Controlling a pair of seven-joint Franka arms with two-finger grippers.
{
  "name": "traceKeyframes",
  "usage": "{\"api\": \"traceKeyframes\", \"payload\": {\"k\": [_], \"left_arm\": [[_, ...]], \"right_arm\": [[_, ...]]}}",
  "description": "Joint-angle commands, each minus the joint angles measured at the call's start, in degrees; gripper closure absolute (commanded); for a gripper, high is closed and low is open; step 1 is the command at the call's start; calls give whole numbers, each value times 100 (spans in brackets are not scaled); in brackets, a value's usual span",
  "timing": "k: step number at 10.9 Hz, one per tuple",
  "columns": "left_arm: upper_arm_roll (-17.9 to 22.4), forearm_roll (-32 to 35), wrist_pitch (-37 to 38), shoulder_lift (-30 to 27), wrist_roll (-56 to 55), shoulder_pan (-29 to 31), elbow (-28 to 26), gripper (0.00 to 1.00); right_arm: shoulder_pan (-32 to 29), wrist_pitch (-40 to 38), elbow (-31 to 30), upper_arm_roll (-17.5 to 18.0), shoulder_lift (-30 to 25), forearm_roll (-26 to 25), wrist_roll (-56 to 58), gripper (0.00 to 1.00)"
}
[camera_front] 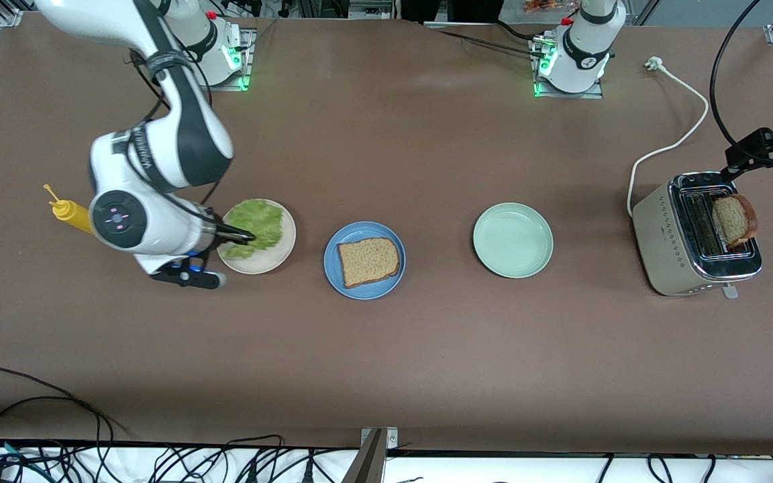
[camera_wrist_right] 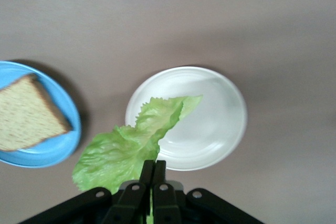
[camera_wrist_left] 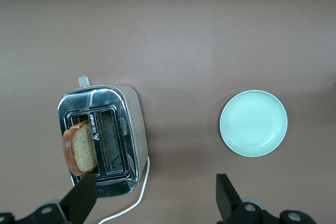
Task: Make sandwich in blue plate with both arms
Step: 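Lift the lettuce and carry it over the blue plate, then lower the lettuce onto the bread and open the right gripper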
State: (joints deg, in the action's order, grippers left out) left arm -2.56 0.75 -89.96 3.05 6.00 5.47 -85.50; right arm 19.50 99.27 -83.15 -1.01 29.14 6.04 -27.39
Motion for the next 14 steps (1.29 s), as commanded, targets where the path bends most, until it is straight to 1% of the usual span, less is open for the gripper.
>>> {"api": "traceKeyframes", "payload": {"k": [1, 3, 5, 6, 9, 10, 12, 13, 14], "left_arm": [[-52, 118, 93, 38, -29, 16, 147, 0], [-61, 162, 93, 117, -29, -2, 139, 0], [-61, 136, 93, 126, -29, -11, 139, 0], [-78, 171, 93, 126, -29, -37, 139, 0], [-87, 180, 93, 126, -29, -46, 139, 0], [-87, 171, 93, 126, -29, -46, 139, 0], [-87, 154, 93, 126, -29, -46, 139, 0], [-87, 145, 93, 126, -29, -46, 139, 0], [-87, 136, 93, 126, -29, -46, 139, 0]], "right_arm": [[605, 686, 159, -49, 276, 362, -1238, 100], [1009, 1521, 159, -49, 468, 415, -2257, 100], [1405, 2180, 159, -49, 723, 406, -3232, 100], [1564, 2506, 159, -57, 864, 398, -3498, 100], [1758, 2903, 159, -66, 1215, 319, -3800, 100], [1776, 3026, 142, -66, 1269, 310, -3809, 100], [1776, 3036, 124, -66, 1269, 284, -3791, 100], [1776, 3019, 124, -66, 1269, 275, -3782, 90], [1776, 2993, 115, -66, 1269, 275, -3756, 44]]}}
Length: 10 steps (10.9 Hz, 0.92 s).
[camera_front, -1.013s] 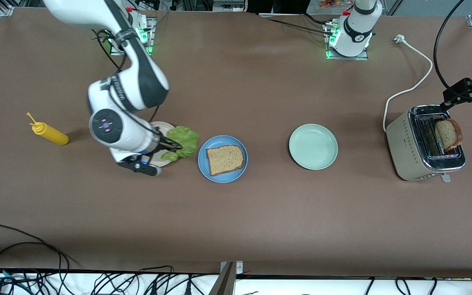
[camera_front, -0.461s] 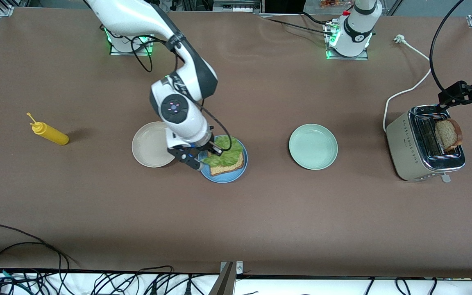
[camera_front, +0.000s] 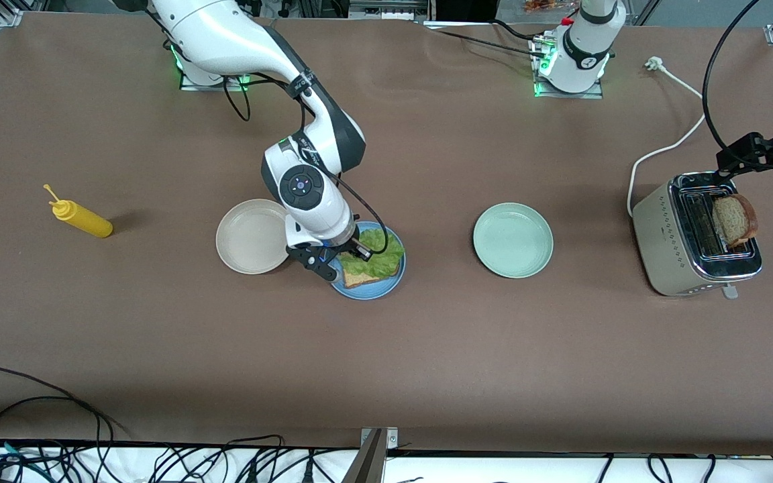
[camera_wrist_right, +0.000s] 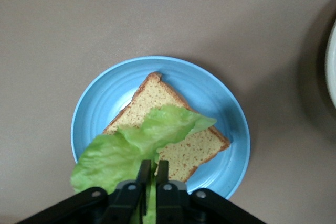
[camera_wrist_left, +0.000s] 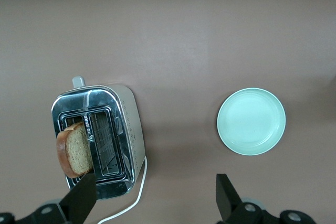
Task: Make sandwich in blue plate with both arms
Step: 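Lower the lettuce onto the bread and open the right gripper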
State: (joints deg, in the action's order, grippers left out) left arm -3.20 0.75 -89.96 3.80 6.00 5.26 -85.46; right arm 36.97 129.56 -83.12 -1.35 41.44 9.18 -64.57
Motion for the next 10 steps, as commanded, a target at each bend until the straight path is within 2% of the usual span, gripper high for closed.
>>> {"api": "traceKeyframes", "payload": {"k": [1, 2, 4, 7, 10], "left_arm": [[-23, 136, 92, 50, -29, -25, 135, 0], [-23, 127, 92, 50, -29, -25, 135, 0], [-23, 127, 92, 50, -29, -16, 127, 0], [-23, 127, 92, 50, -29, -16, 126, 0], [-23, 127, 92, 50, -29, -25, 126, 0]], "right_arm": [[30, -45, 103, -41, 39, -39, -47, 7], [30, -114, 103, -50, -13, -39, -47, 0], [13, -666, 138, -93, -136, -74, 23, 0], [-14, -1413, 164, -155, -478, -757, 355, 0], [-40, -2214, 164, -444, -856, -777, 1233, 0]]}}
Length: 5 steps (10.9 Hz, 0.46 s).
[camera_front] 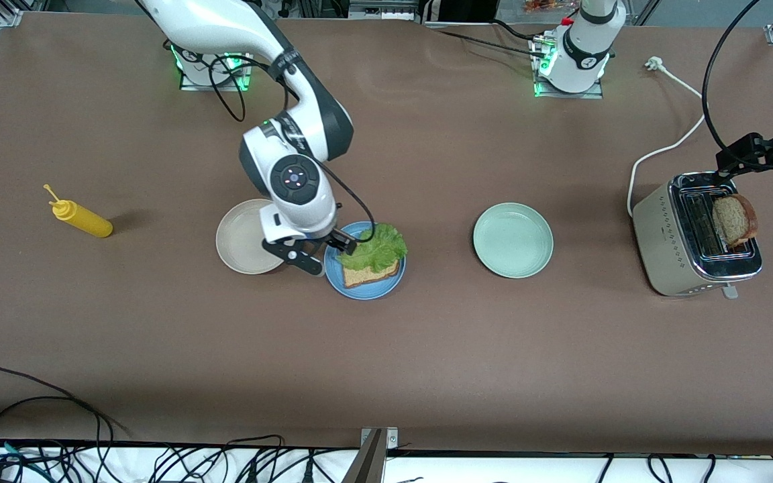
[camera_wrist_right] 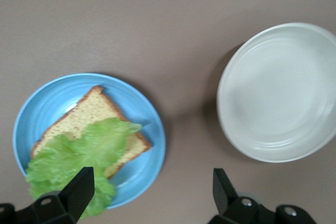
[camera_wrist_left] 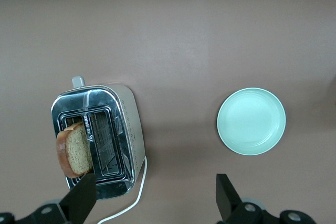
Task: Make sandwich in blue plate with both arms
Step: 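Lower the lettuce onto the bread and open the right gripper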
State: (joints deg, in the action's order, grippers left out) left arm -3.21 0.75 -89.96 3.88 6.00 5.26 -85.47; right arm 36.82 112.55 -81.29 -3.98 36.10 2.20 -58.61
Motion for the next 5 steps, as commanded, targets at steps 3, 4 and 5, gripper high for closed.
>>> {"api": "traceKeyframes", "payload": {"k": [3, 4, 5], "left_arm": [[-22, 118, 92, 43, -29, -25, 127, 0], [-22, 127, 92, 43, -29, -25, 127, 0], [-22, 127, 92, 43, -38, -25, 127, 0]], "right_arm": [[-26, -1304, -9, -620, -656, -70, 1804, 0], [-26, -1445, 26, -778, -735, -61, 2200, 0], [-26, -1612, 139, -919, -814, -87, 2631, 0]]}}
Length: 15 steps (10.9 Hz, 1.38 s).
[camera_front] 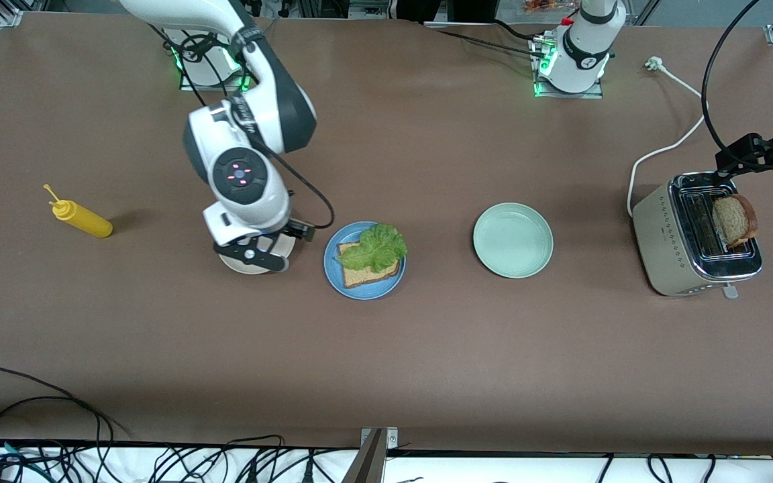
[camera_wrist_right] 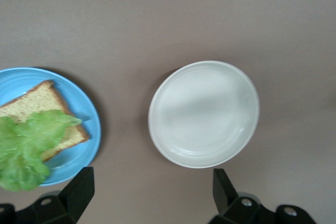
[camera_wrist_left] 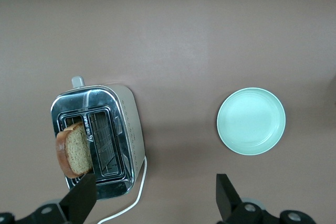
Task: Make sandwich in blue plate with both arms
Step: 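Move the right gripper toward the yellow mustard bottle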
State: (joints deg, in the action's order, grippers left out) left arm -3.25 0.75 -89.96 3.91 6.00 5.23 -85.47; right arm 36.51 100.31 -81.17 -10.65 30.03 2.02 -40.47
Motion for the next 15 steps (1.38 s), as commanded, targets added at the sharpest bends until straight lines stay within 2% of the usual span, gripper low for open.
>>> {"api": "traceKeyframes", "payload": {"k": [1, 3, 6, 12, 15], "left_arm": [[-18, 118, 92, 39, -29, -22, 127, 0], [-18, 118, 92, 39, -29, -22, 127, 0], [-18, 118, 92, 39, -38, -22, 127, 0], [-27, 118, 92, 39, -29, -22, 127, 0], [-27, 118, 92, 39, -38, -22, 127, 0]], "right_arm": [[14, -424, 171, -297, -391, -96, 1213, 0], [-196, -433, -336, -210, -1048, -114, 1559, 0], [-574, -679, -889, -131, -1559, -97, 2323, 0], [-1707, -671, -1444, -43, -2087, -35, 4685, 0], [-2252, -110, -2418, -60, -2939, -35, 5940, 0]]}}
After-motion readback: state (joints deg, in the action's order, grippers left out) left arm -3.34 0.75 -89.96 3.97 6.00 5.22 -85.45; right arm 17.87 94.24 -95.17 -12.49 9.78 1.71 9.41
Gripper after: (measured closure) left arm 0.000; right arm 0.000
